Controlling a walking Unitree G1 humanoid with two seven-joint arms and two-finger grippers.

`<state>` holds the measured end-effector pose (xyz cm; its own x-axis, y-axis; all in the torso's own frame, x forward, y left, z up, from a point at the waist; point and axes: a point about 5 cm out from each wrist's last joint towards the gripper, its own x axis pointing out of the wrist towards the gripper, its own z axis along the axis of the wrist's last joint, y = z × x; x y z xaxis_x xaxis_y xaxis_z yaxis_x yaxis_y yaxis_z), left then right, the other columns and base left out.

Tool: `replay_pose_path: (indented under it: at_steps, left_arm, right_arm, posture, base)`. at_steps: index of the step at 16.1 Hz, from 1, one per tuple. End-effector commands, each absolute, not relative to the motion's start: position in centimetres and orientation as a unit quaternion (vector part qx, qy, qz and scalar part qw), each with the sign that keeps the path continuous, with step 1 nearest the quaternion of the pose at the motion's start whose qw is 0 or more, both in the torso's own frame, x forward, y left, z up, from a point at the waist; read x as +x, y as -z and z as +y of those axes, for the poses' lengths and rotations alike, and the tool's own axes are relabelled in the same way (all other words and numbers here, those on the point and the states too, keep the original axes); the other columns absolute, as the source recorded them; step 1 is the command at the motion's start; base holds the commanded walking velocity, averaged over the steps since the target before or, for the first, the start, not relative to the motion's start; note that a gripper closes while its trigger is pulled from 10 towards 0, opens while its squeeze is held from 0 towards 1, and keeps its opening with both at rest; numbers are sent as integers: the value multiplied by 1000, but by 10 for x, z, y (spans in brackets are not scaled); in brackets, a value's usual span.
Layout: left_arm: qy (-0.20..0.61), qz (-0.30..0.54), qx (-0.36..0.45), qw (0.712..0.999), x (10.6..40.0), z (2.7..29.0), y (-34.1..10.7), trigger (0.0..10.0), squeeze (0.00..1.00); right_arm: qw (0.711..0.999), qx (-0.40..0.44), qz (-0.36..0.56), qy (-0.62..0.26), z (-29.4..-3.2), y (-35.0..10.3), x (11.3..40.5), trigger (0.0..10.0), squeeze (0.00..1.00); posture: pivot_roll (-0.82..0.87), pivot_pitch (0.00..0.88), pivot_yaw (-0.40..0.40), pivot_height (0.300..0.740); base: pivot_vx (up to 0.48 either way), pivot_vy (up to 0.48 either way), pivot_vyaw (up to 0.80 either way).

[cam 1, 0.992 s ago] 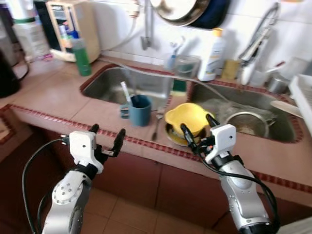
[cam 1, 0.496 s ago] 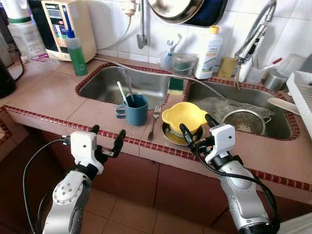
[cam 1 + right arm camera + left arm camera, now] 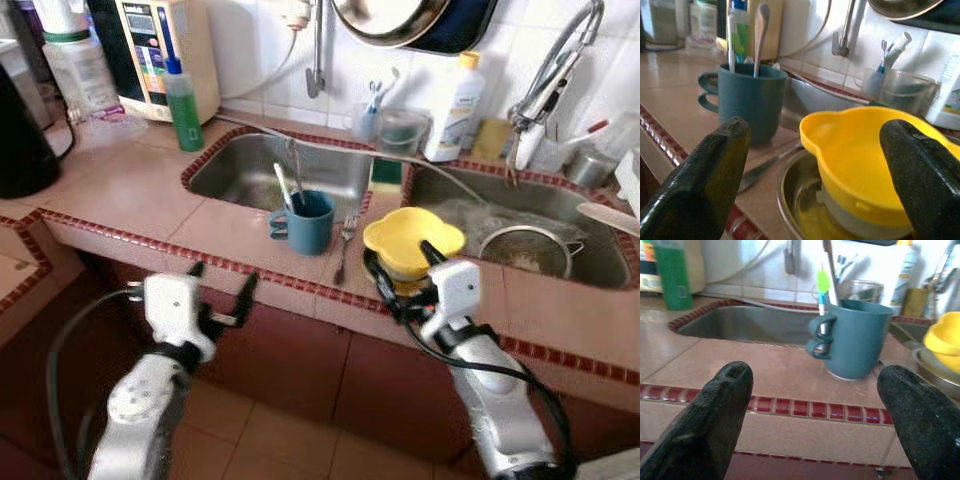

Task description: Kitchen organization

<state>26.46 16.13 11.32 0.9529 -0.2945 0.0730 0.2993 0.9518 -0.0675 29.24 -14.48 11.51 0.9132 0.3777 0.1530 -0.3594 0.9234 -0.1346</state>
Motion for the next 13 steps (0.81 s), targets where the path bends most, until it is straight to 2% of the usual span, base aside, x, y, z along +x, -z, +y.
replay_pose_path:
  at_steps: [1, 5, 12, 13]
  left_arm:
    - [148, -33, -33, 988, 264, 166, -115, 10000, 0]
    - [148, -31, -33, 988, 262, 165, -115, 10000, 0]
    - [150, -28, -30, 988, 261, 164, -114, 10000, 0]
    - [152, -26, -33, 987, 262, 163, -114, 10000, 0]
  right_arm:
    - [975, -51, -100, -191, -142, -120, 293, 10000, 0]
    - [976, -51, -98, -190, -143, -119, 292, 10000, 0]
    - [977, -55, -86, -187, -143, -118, 293, 10000, 0]
    - [977, -53, -87, -187, -144, -118, 293, 10000, 0]
  posture:
    - [-91, 0, 1, 740]
    - [-91, 0, 0, 740]
    - [-91, 0, 1, 740]
    - [-92, 0, 1, 740]
  base:
    - [0, 289, 0]
    - [0, 289, 0]
    - [0, 0, 0]
    - [0, 0, -669]
